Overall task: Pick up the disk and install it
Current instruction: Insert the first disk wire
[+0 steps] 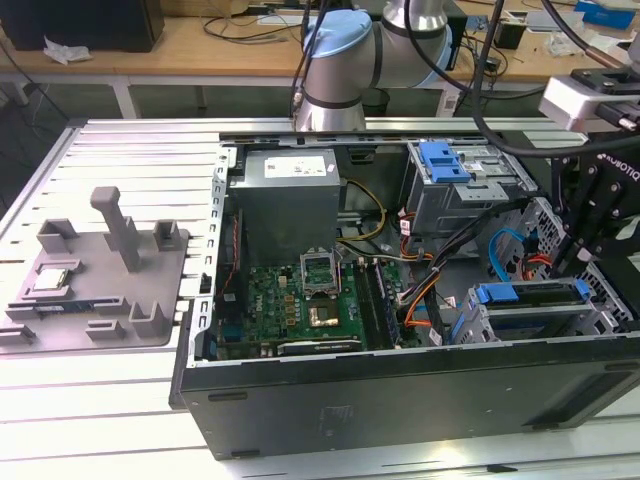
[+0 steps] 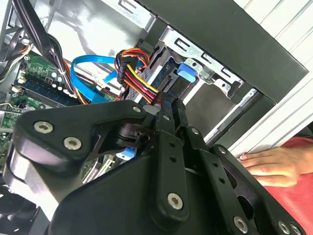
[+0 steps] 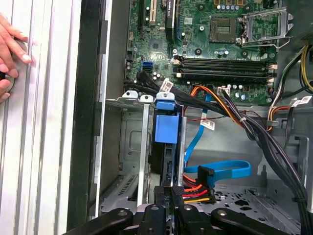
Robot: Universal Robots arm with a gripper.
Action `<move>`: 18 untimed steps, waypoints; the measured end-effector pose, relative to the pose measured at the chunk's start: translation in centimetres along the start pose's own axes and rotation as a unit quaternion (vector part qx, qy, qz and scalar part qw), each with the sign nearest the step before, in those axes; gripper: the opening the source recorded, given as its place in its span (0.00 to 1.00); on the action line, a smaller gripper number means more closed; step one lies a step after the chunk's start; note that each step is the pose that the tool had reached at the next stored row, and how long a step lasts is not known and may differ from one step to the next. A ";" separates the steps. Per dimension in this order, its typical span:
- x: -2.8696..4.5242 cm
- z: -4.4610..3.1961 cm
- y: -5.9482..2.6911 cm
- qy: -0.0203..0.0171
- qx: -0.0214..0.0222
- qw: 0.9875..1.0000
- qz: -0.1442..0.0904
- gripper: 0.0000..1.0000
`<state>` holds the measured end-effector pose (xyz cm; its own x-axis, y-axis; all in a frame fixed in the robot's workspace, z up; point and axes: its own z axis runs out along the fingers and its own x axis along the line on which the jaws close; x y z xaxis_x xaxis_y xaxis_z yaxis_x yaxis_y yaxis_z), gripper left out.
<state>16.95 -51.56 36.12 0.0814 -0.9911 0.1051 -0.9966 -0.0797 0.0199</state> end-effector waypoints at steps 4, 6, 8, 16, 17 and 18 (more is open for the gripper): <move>0.01 0.11 0.00 0.000 0.000 1.000 0.001 0.16; 0.04 0.16 0.00 0.000 0.000 1.000 0.001 0.16; 0.06 0.21 0.00 0.000 0.000 1.000 0.001 0.16; 0.05 0.42 -0.03 0.000 0.000 1.000 0.002 0.16; 0.04 0.44 -0.03 0.000 0.000 1.000 0.002 0.16; 0.03 0.47 -0.03 0.000 0.000 1.000 0.002 0.16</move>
<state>16.98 -51.63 35.65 0.0782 -0.9914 0.1049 -0.9969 -0.0765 0.0199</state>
